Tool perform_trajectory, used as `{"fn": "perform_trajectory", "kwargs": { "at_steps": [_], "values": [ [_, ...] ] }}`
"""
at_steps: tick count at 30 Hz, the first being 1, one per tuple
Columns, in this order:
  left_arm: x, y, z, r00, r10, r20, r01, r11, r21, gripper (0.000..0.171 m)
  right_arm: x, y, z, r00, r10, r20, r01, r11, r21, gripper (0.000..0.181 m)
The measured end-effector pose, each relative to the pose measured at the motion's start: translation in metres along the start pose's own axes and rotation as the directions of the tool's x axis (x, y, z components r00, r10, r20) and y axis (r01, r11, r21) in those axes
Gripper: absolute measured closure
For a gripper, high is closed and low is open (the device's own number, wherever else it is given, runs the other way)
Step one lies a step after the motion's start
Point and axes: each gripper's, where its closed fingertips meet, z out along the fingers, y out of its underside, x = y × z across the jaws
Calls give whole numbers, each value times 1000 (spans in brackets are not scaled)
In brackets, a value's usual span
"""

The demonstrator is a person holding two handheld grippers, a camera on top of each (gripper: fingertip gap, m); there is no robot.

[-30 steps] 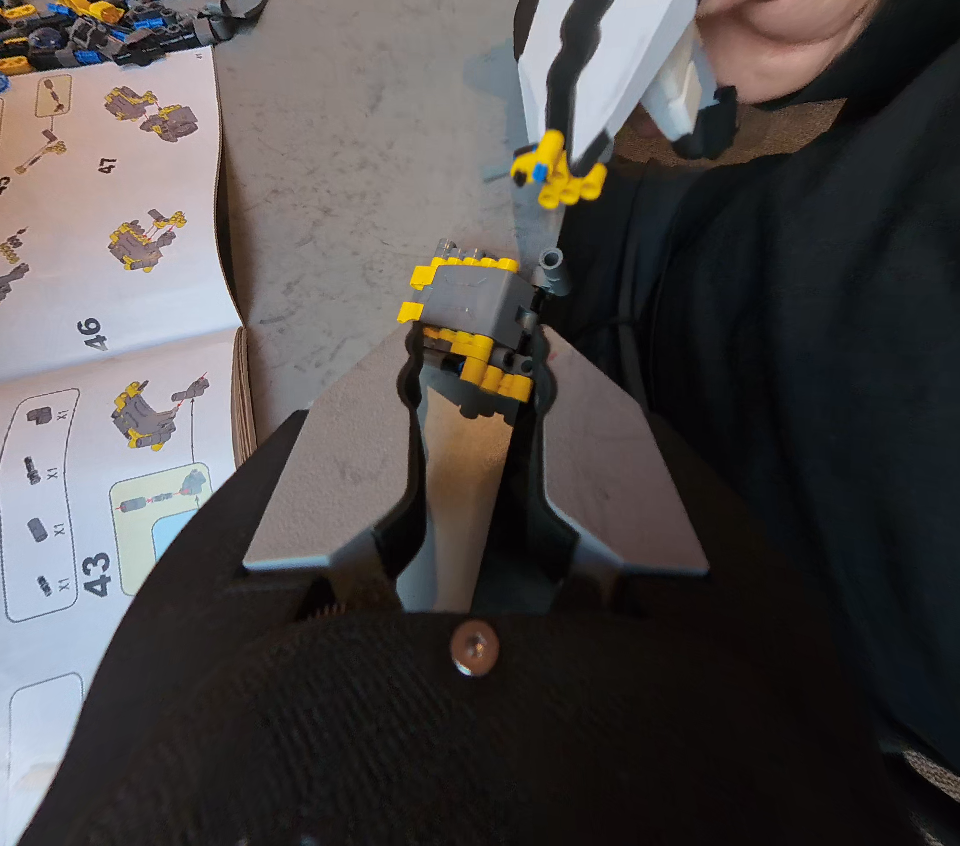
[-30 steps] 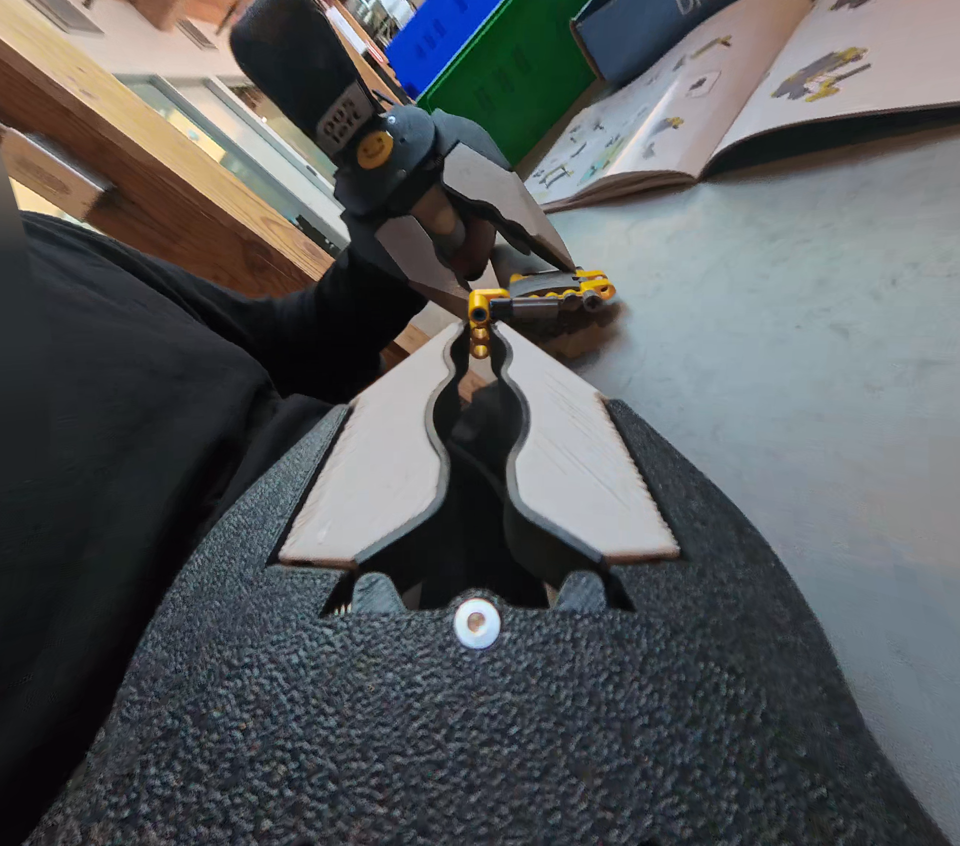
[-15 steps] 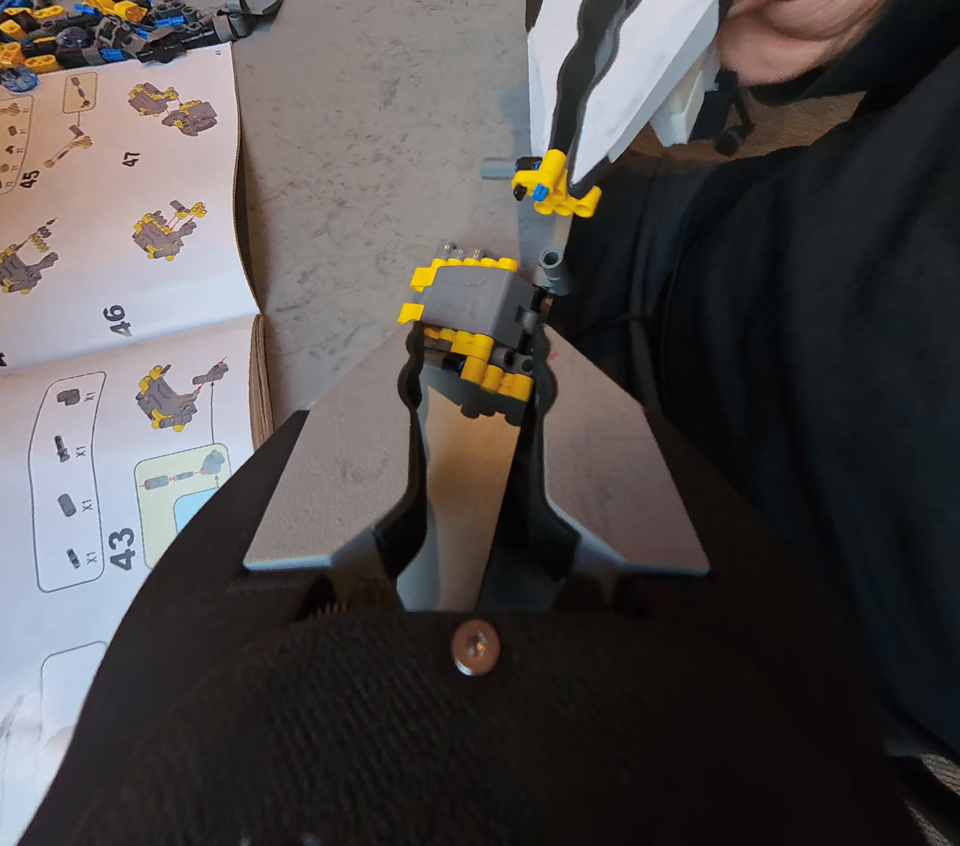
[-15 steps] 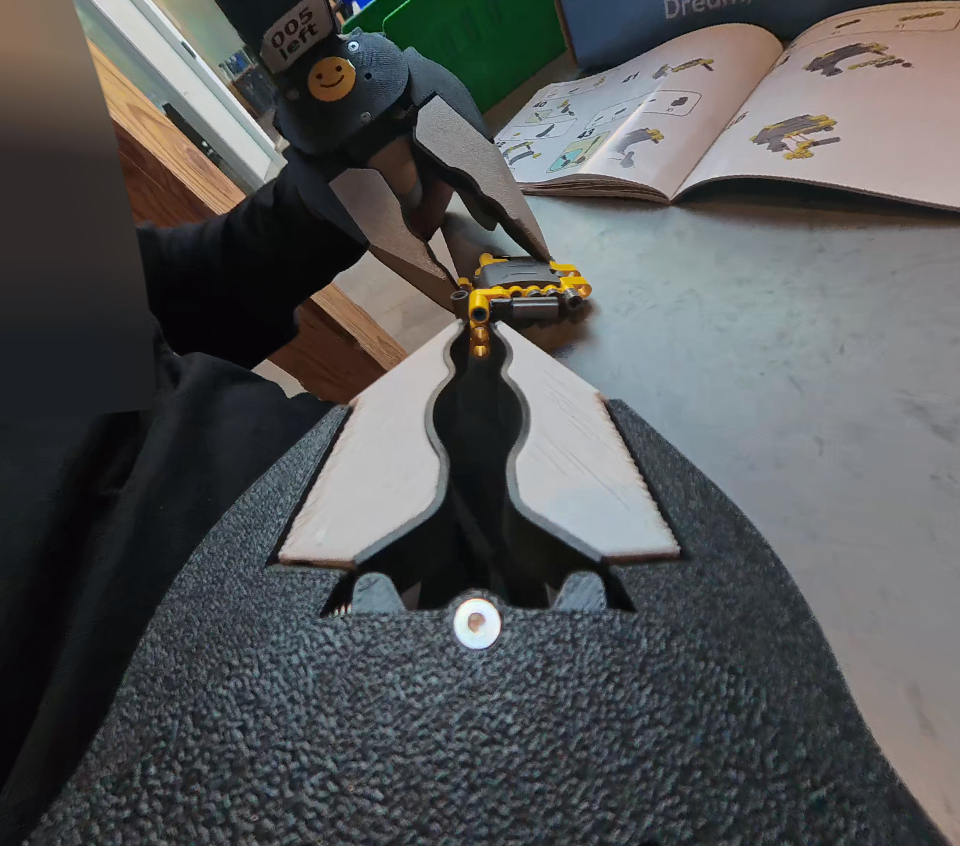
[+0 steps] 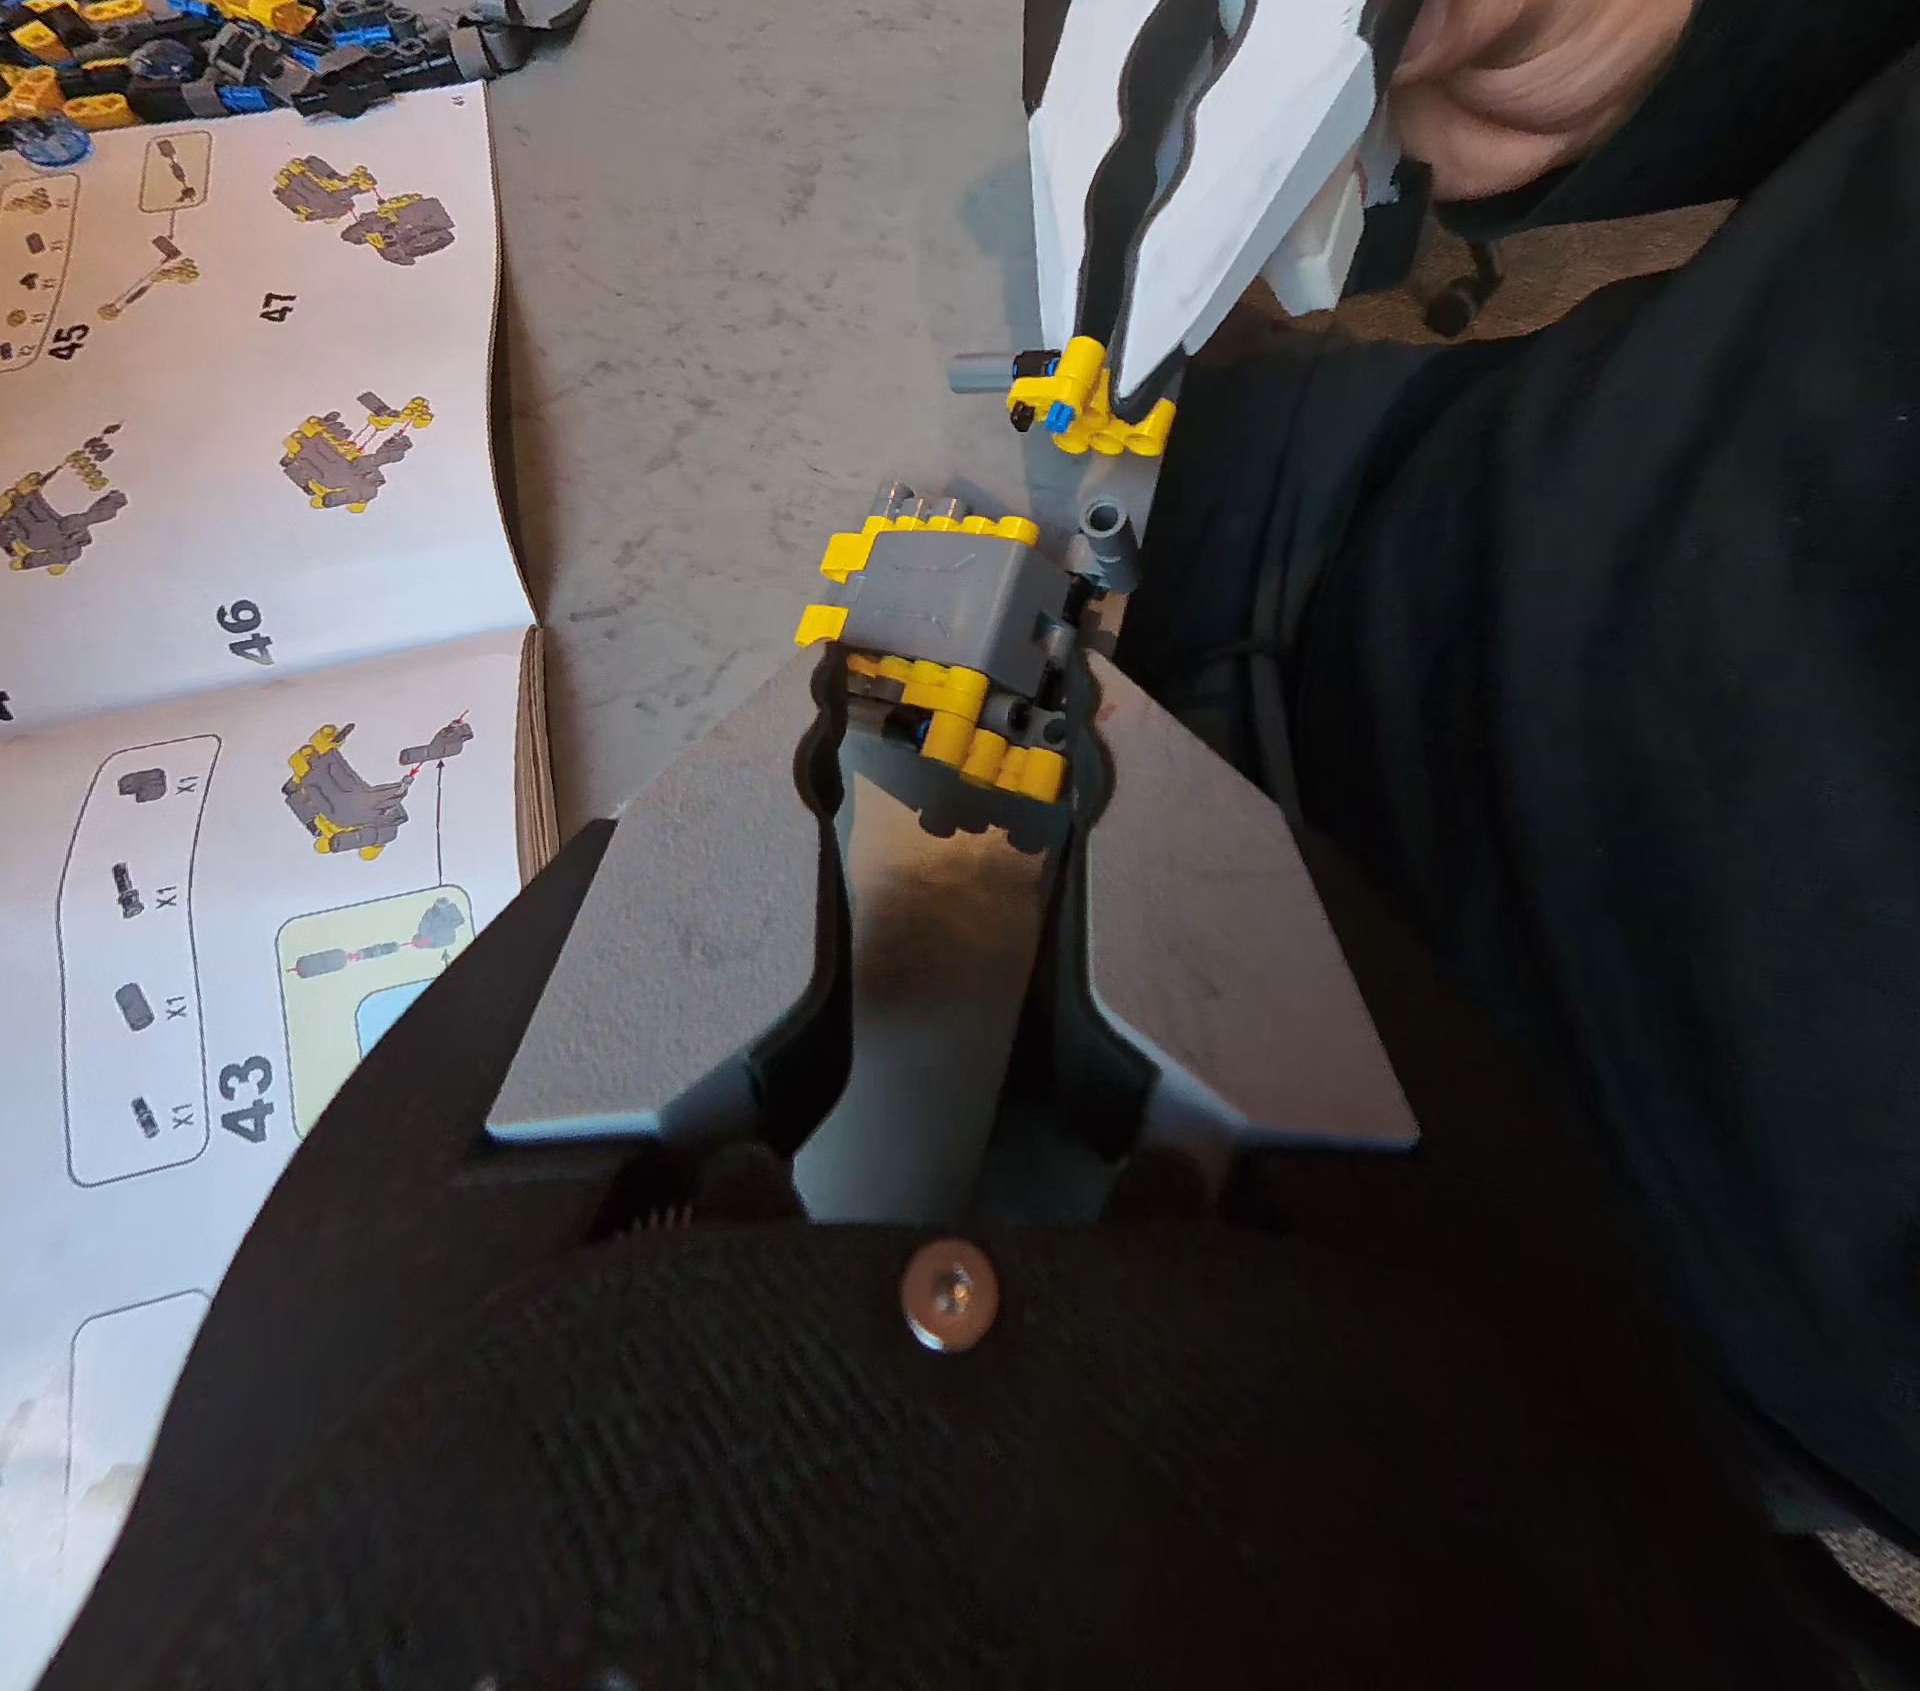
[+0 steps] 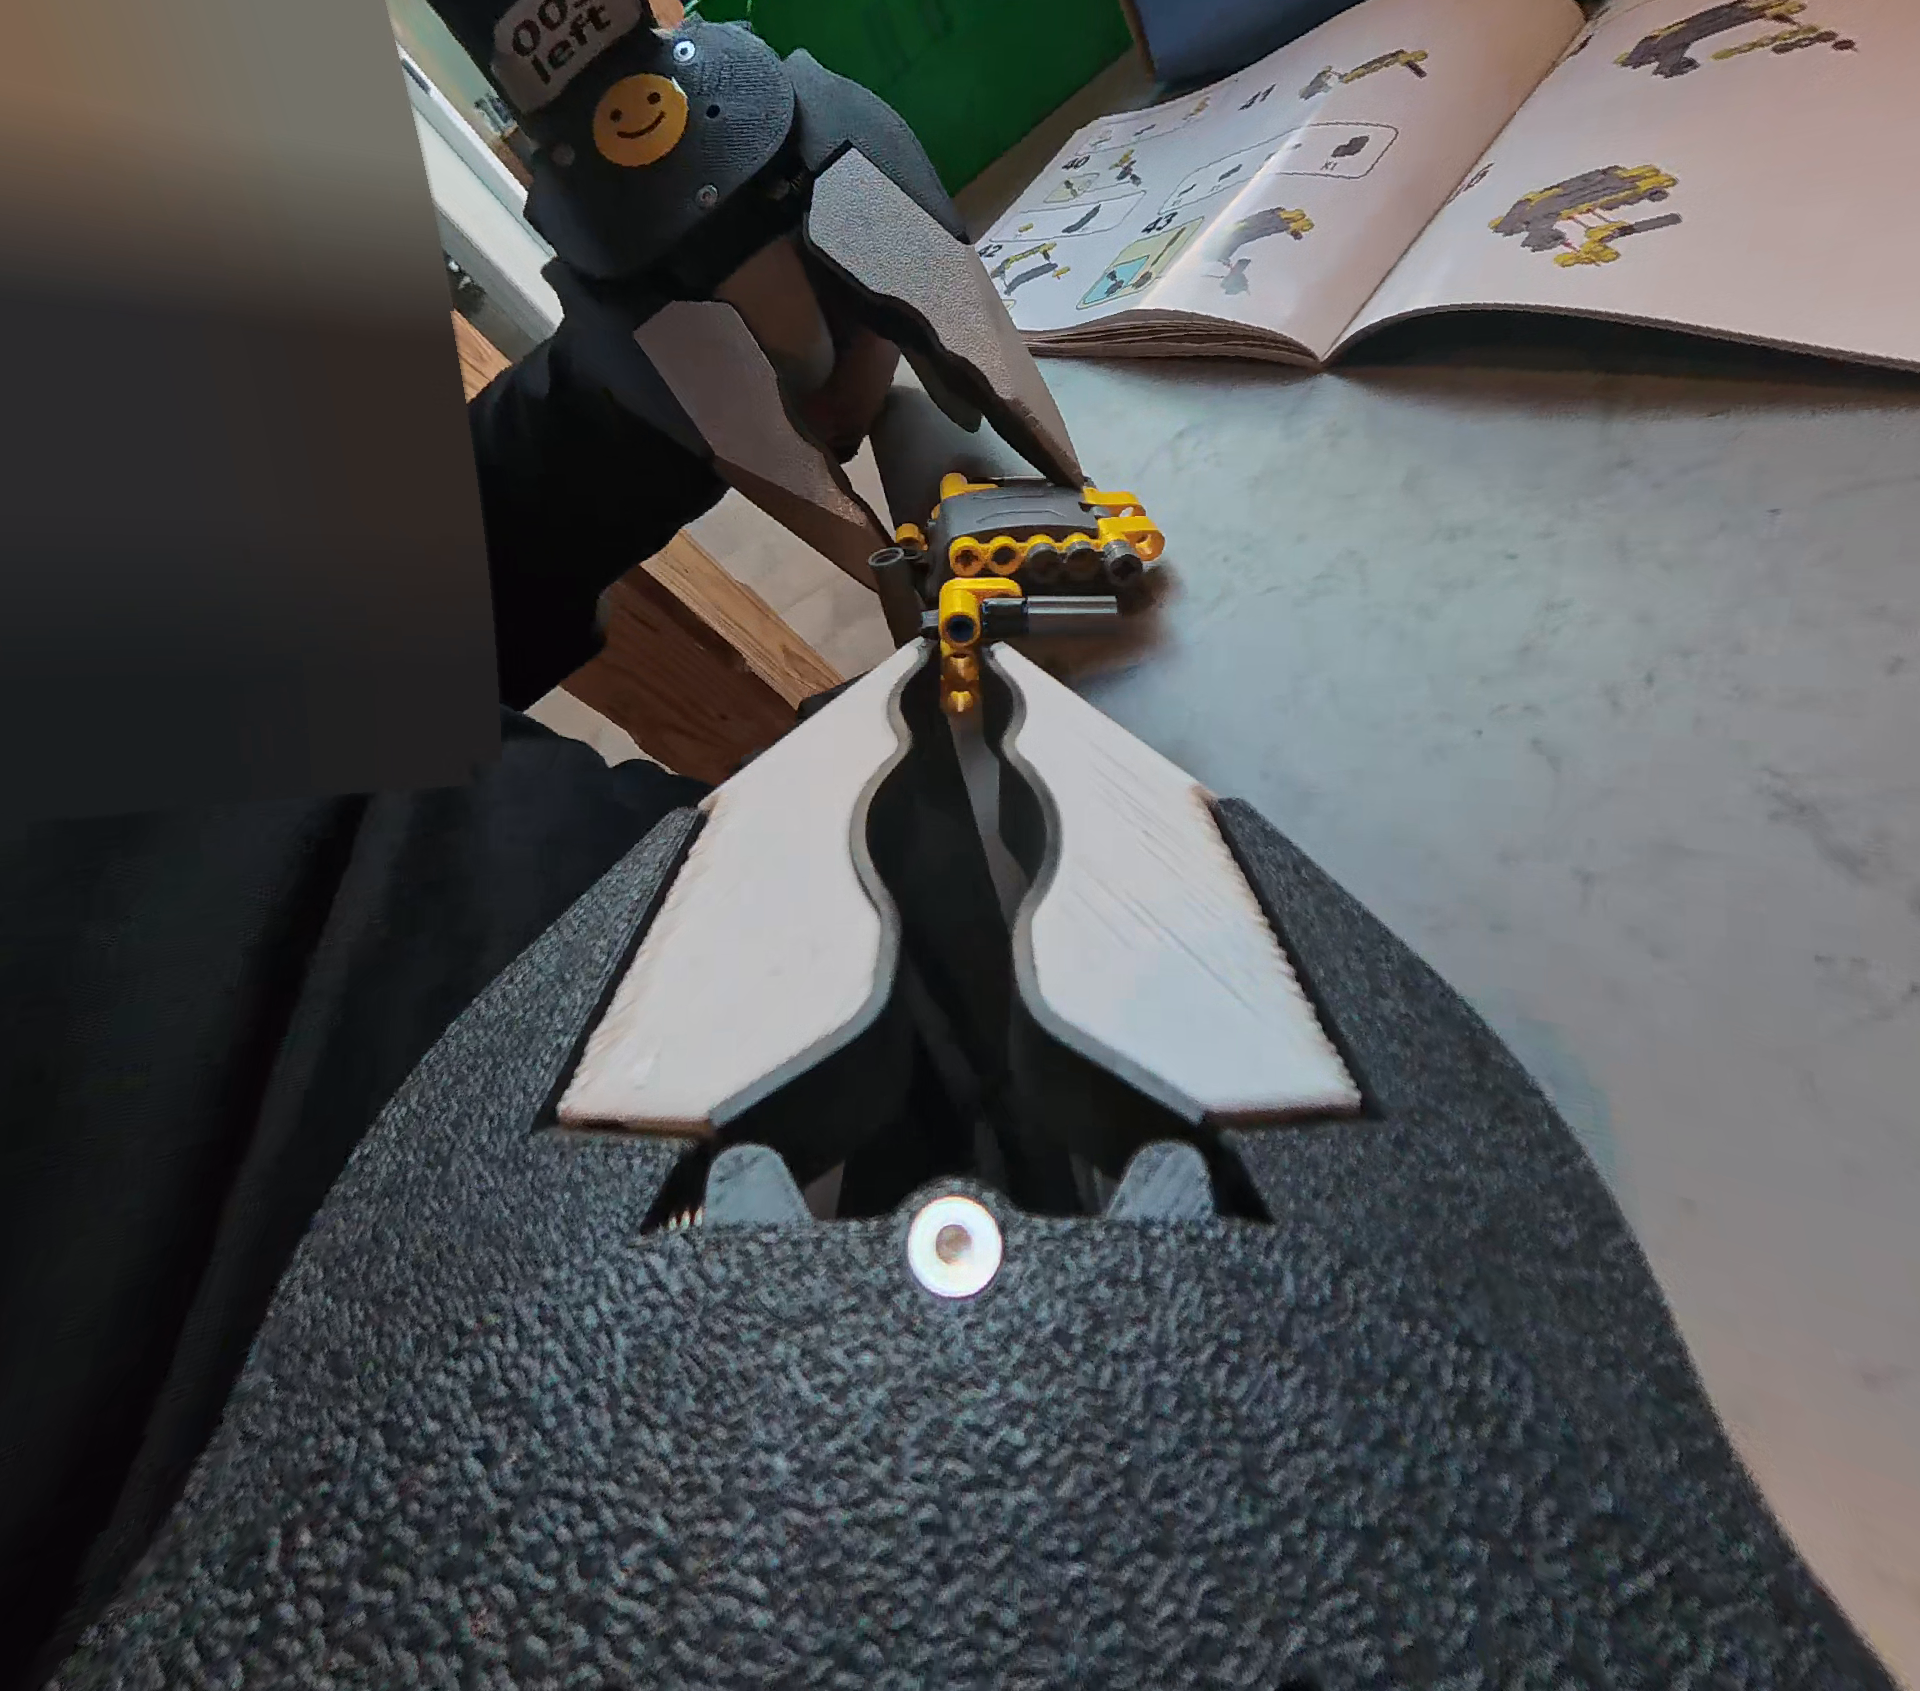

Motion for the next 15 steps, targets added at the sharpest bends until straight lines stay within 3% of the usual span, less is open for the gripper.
{"fn": "perform_trajectory", "kwargs": {
  "at_steps": [15],
  "values": [
    [0,-2,1,998,-47,-31,47,999,14,133,2,-2,0,999,43,20,-44,999,12,175]
  ]
}}
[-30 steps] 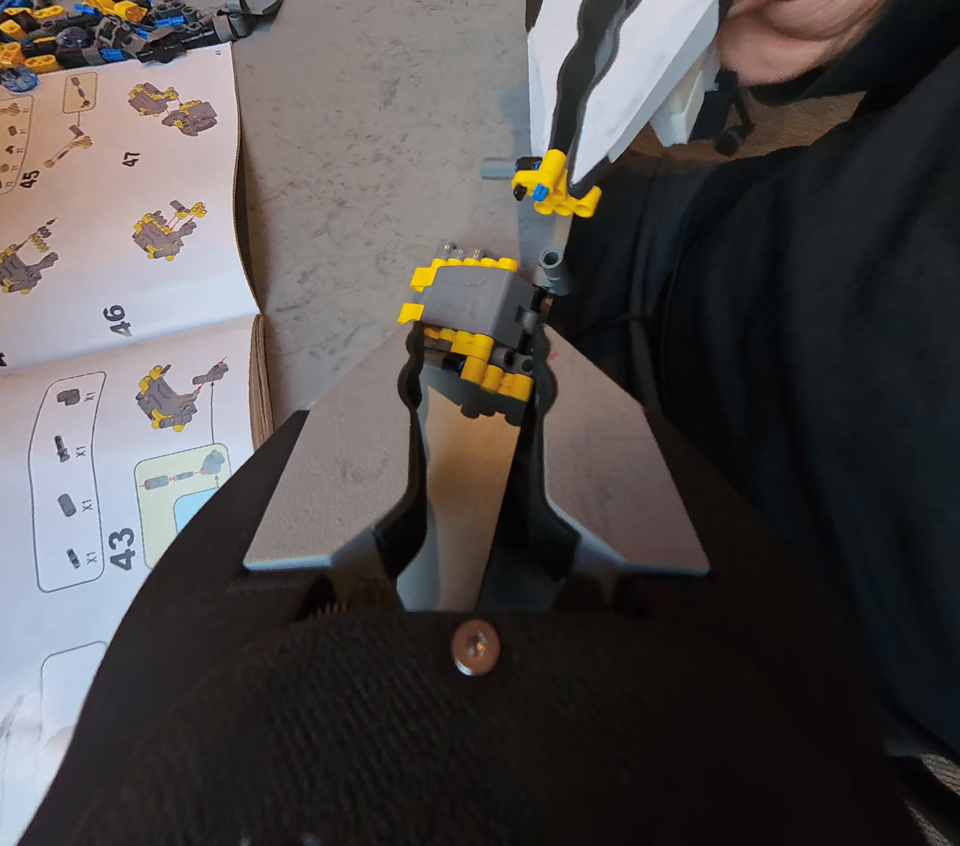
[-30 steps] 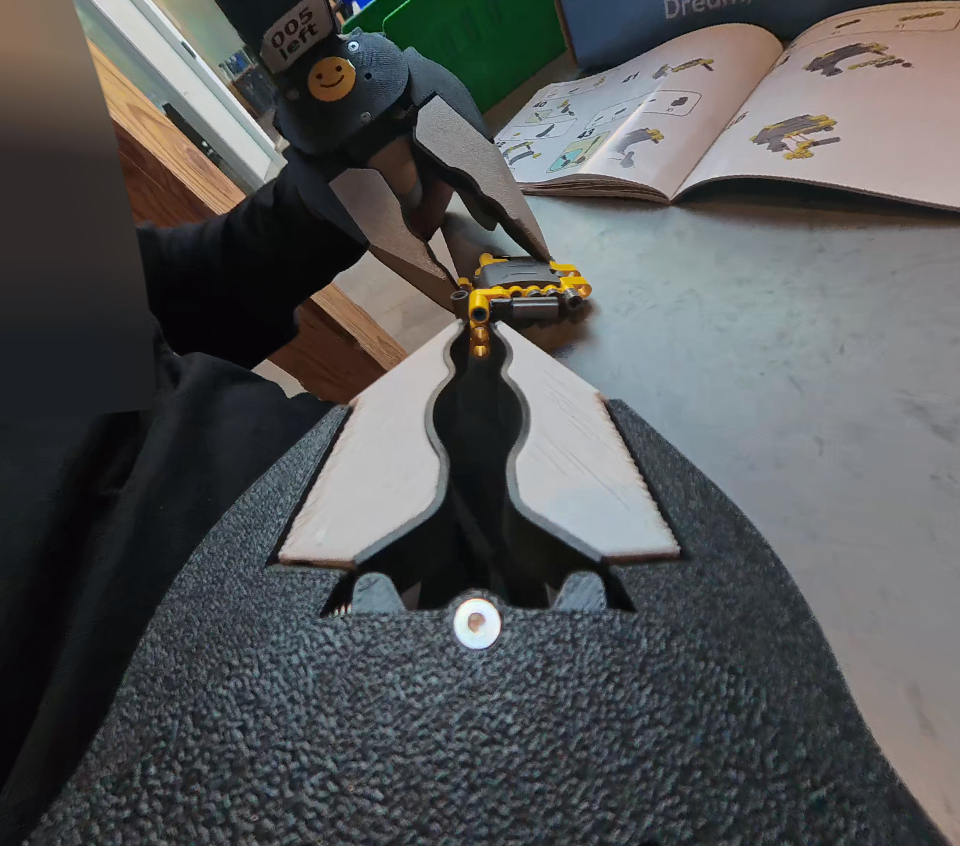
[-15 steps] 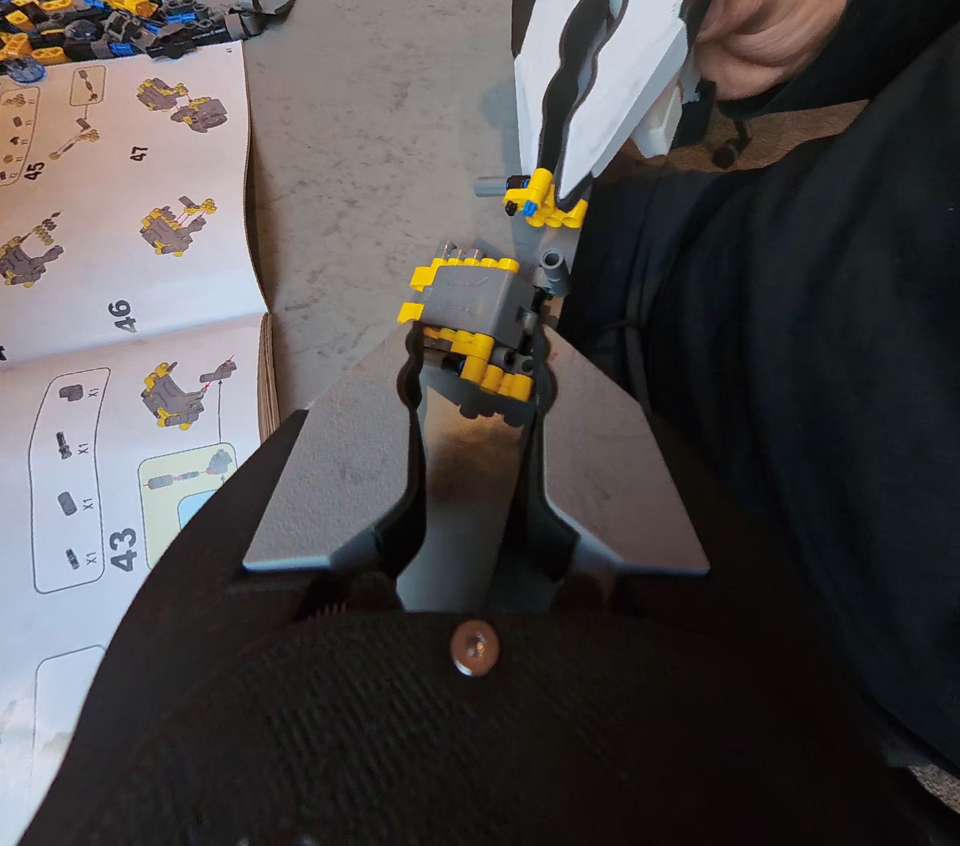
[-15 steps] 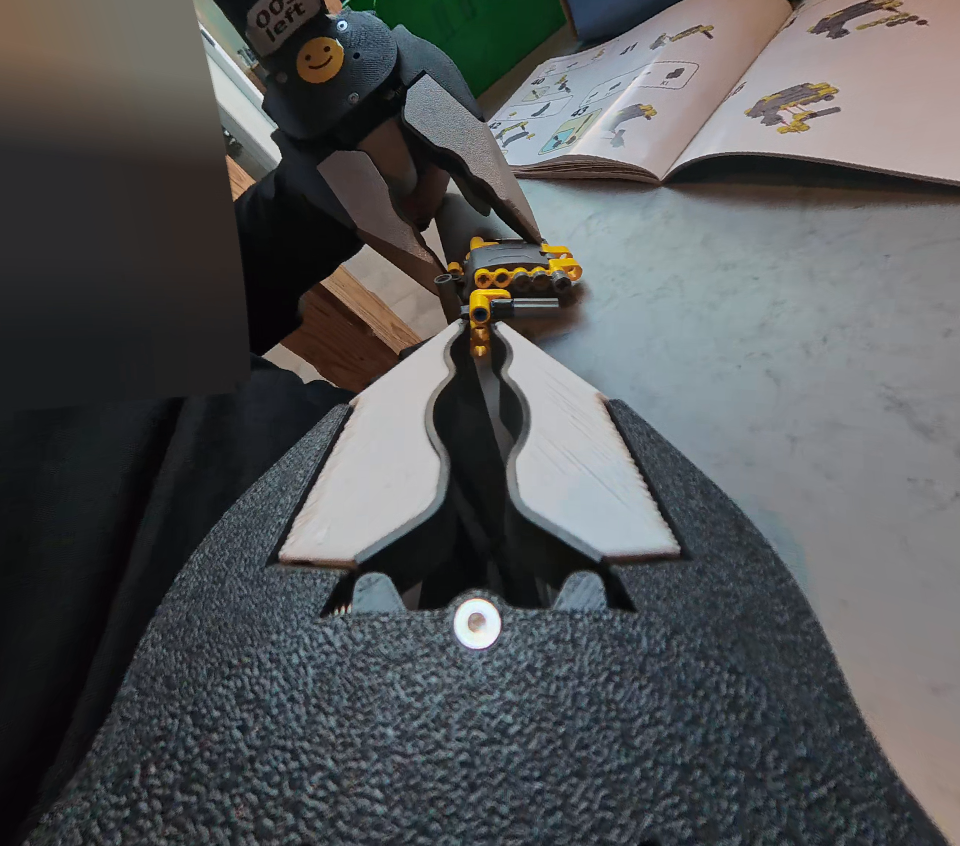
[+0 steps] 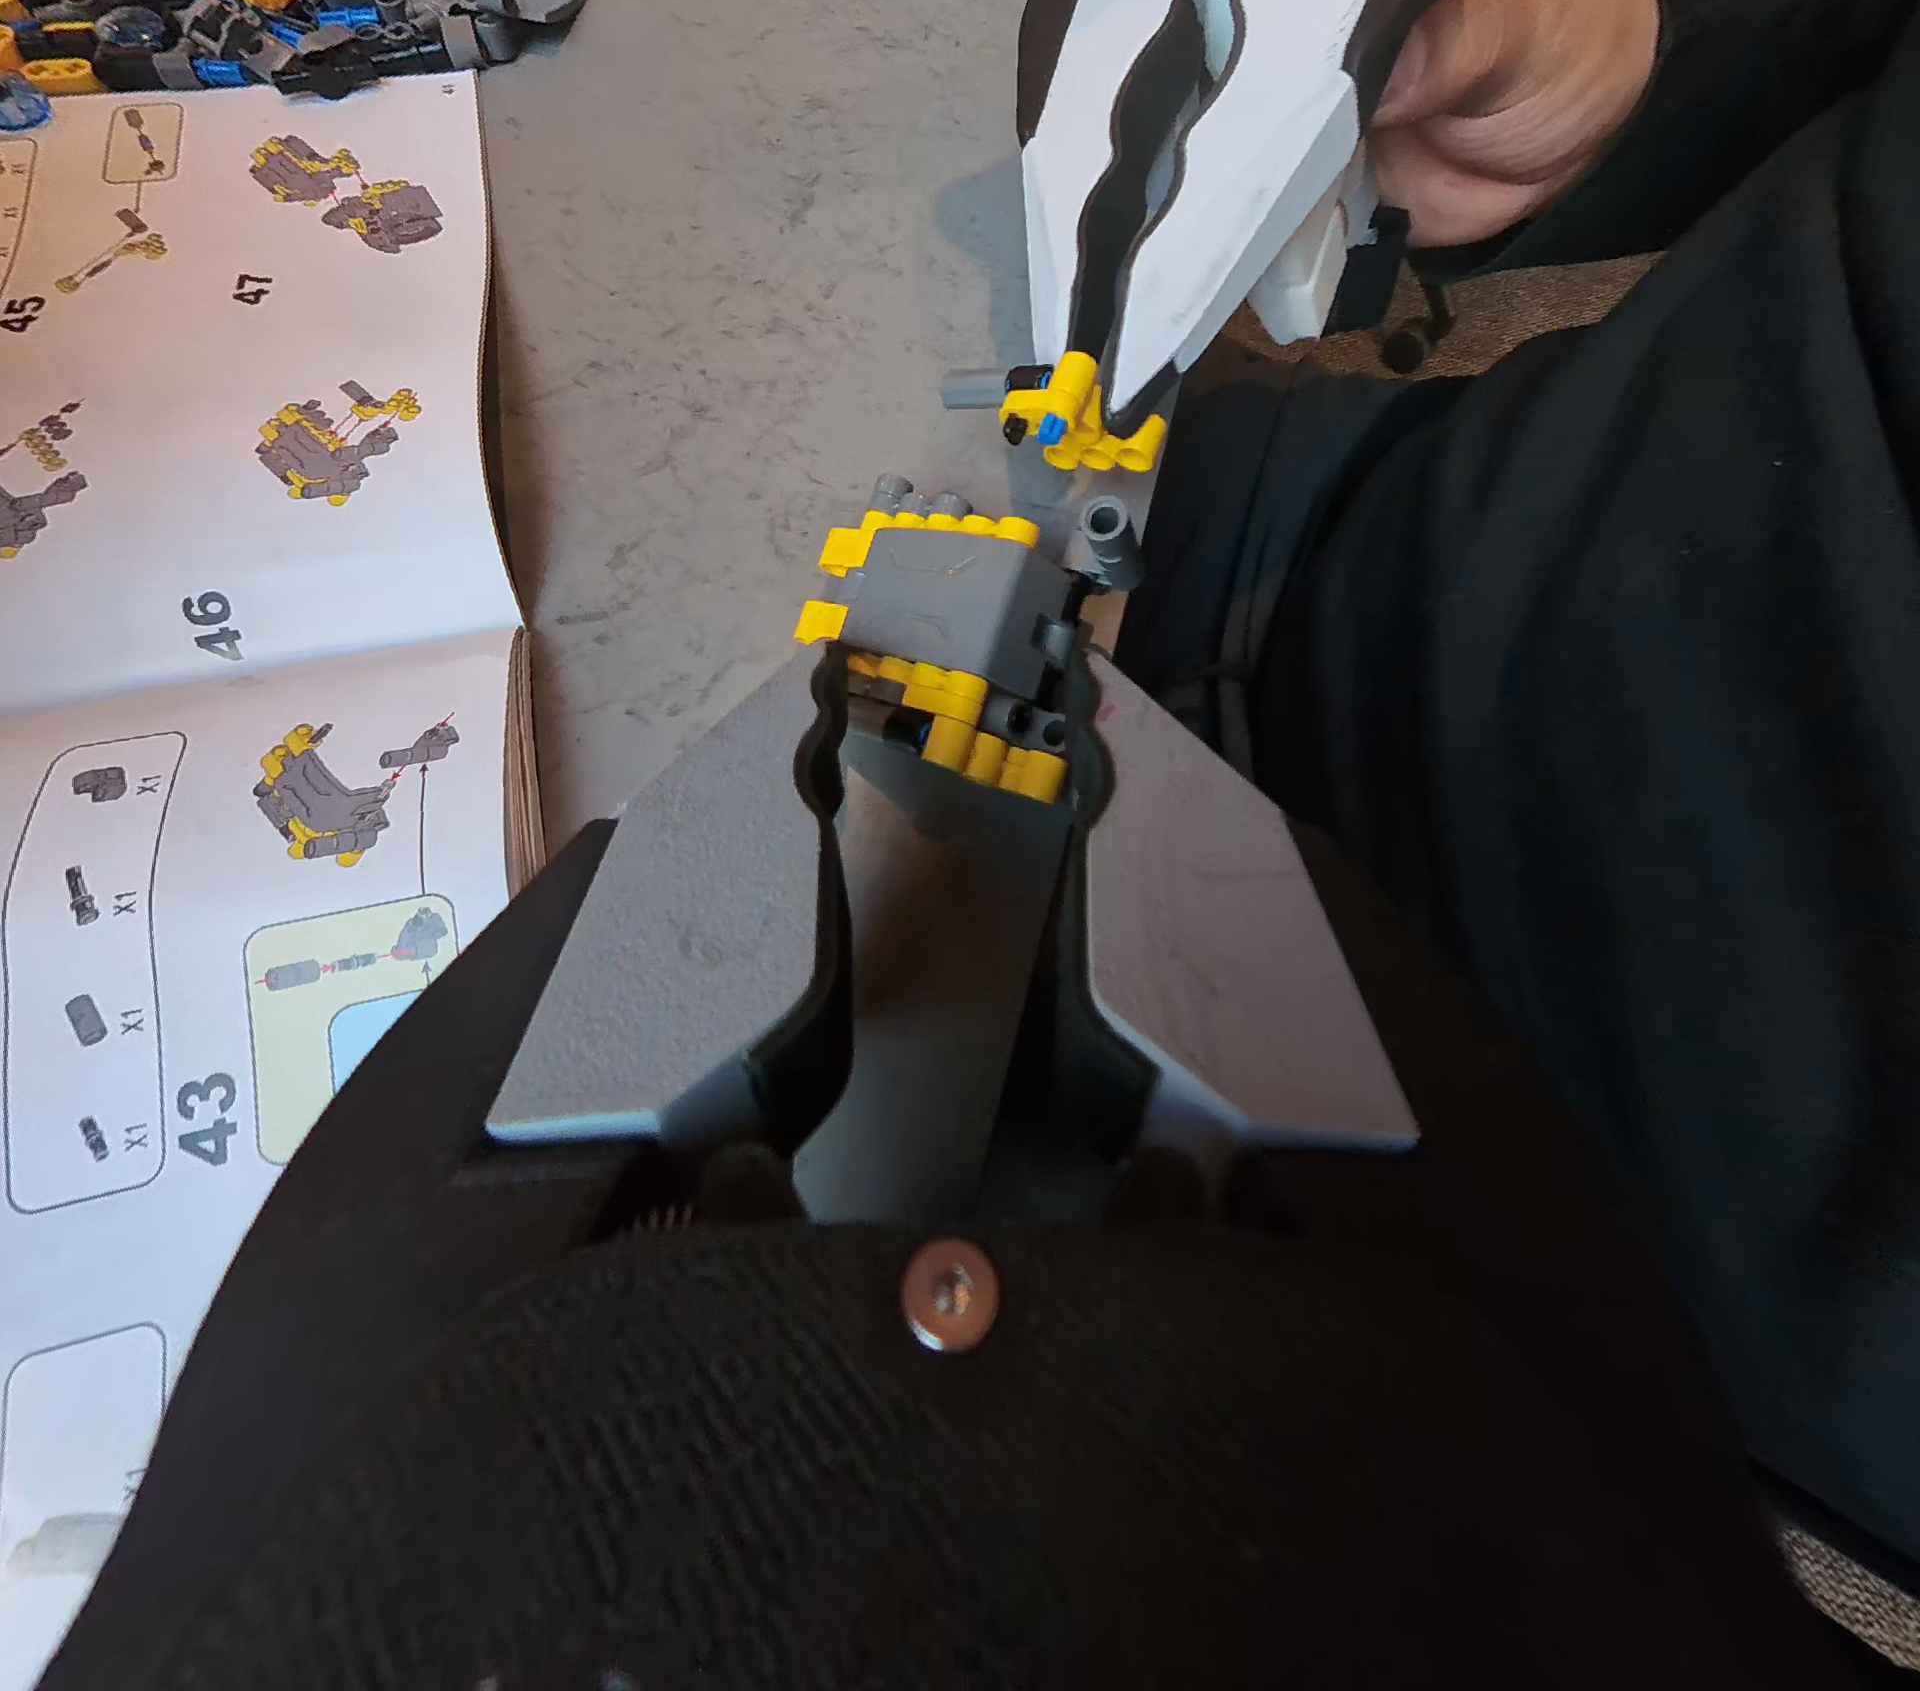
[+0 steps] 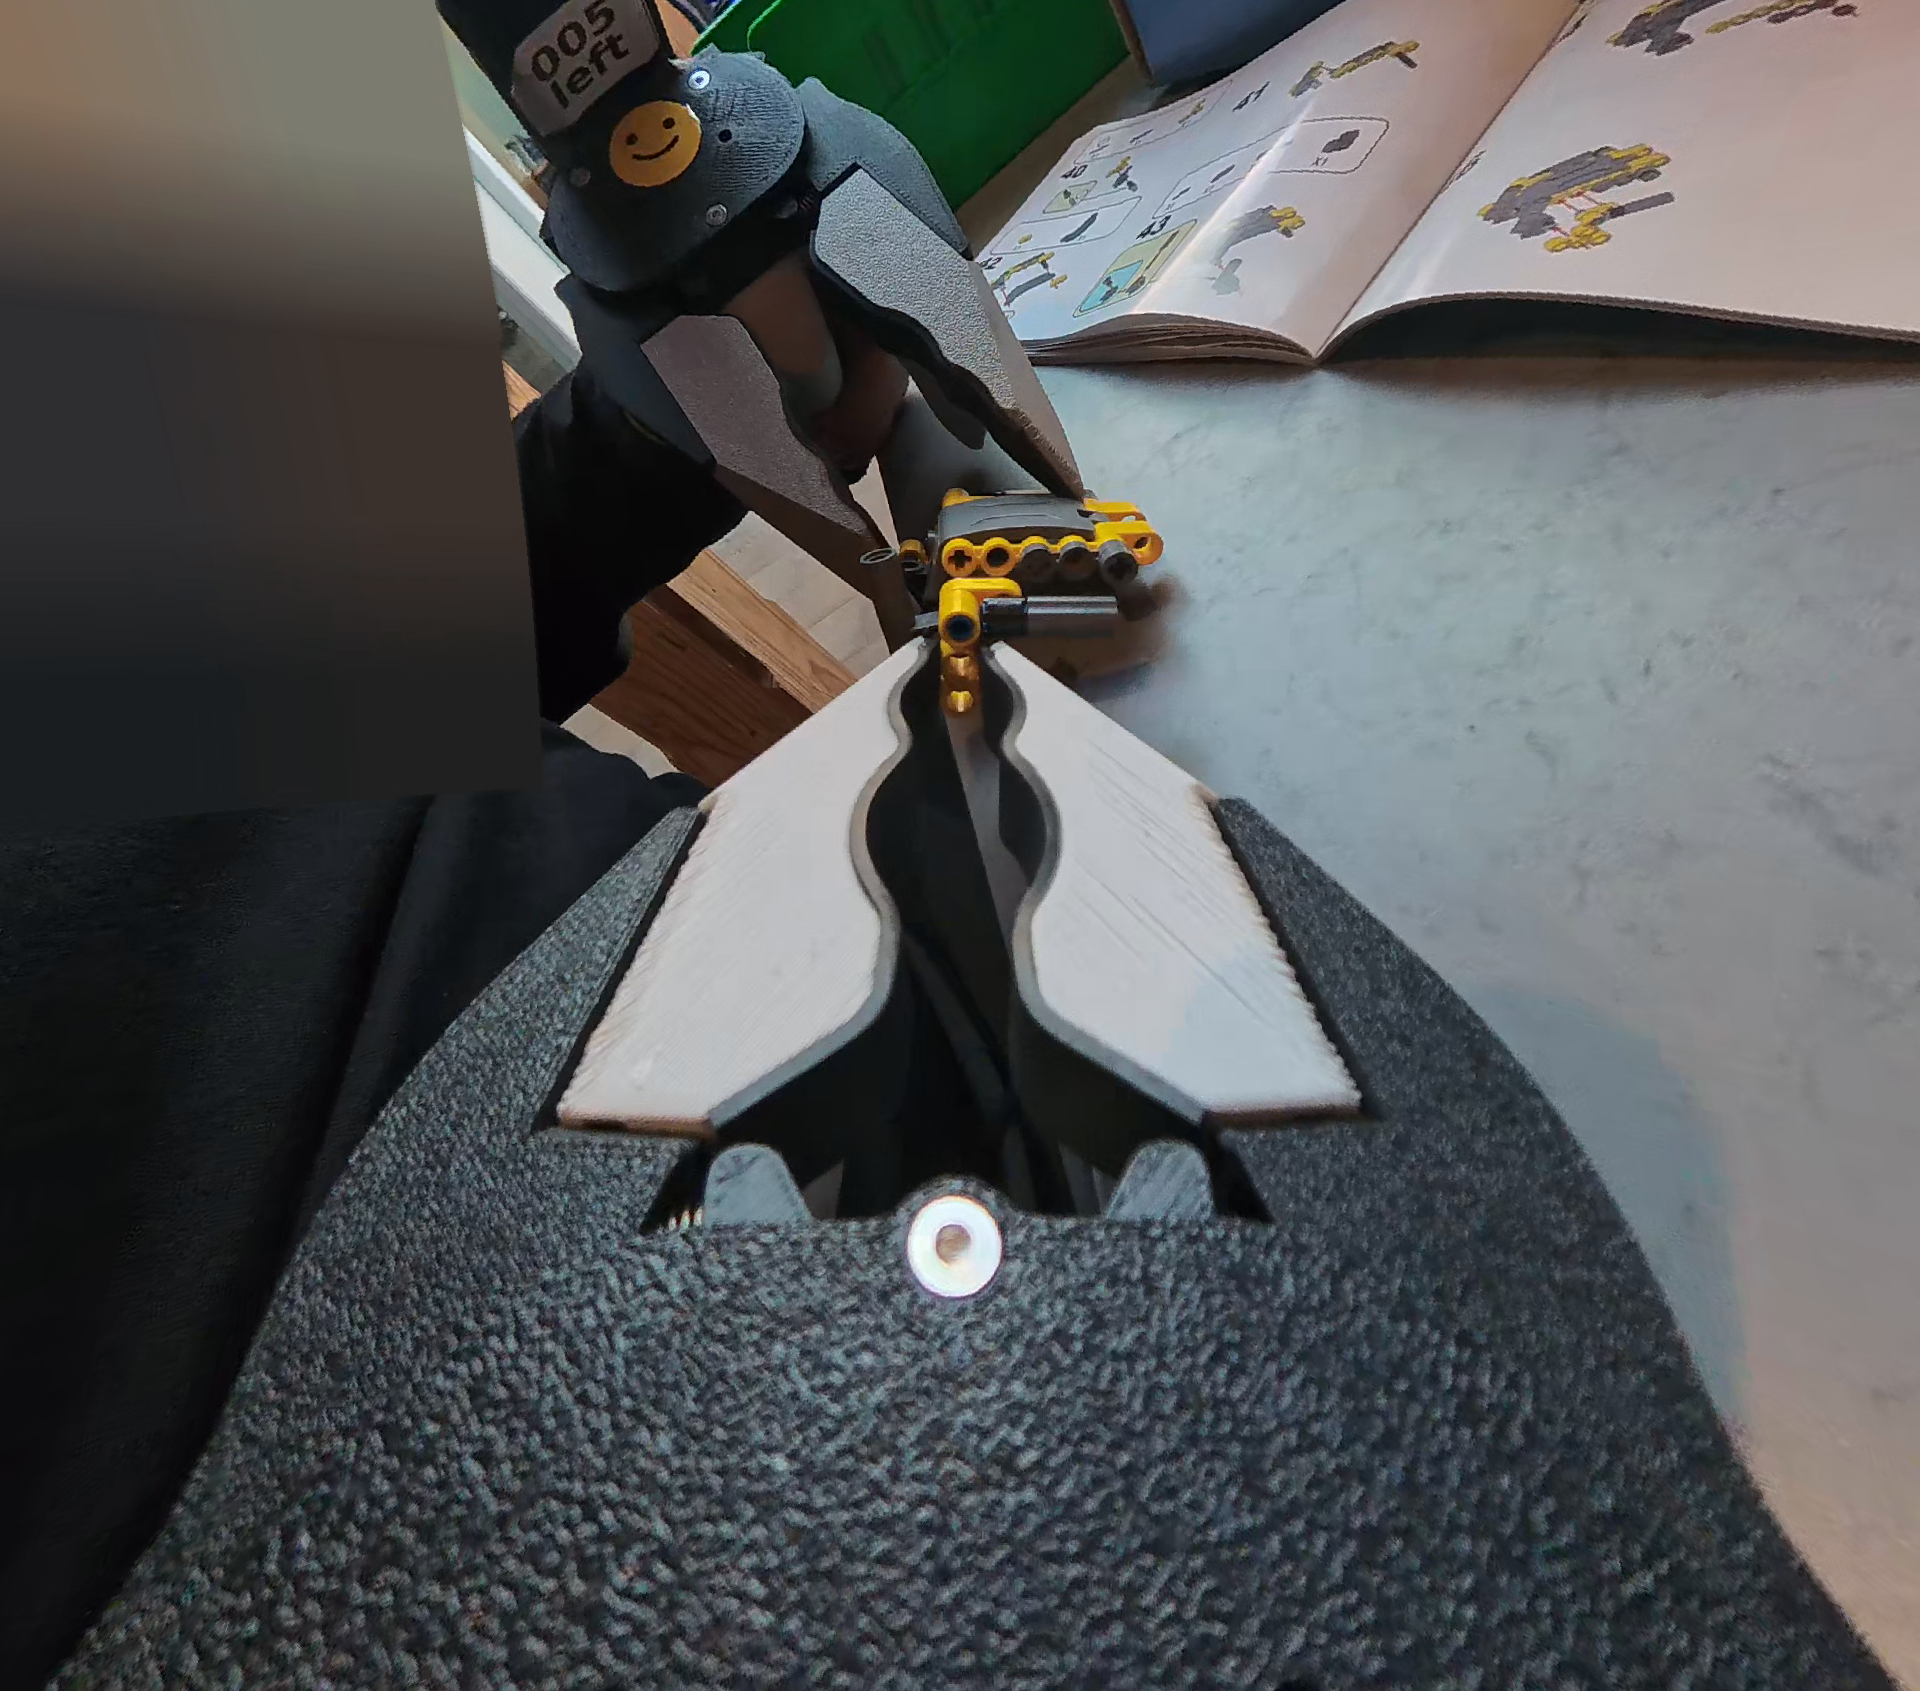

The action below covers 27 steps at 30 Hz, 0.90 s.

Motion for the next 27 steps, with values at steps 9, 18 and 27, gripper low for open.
{"fn": "perform_trajectory", "kwargs": {
  "at_steps": [9,18,27],
  "values": [
    [0,0,0,1000,-12,-8,12,1000,4,133,0,-1,0,1000,17,9,-17,1000,1,175],
    [-1,0,-1,999,-34,-13,34,999,8,133,-12,-14,-12,990,70,125,-80,994,79,175],
    [-4,0,-1,1000,-16,27,16,1000,13,133,-12,-18,-15,984,104,147,-119,988,97,176]
  ]
}}
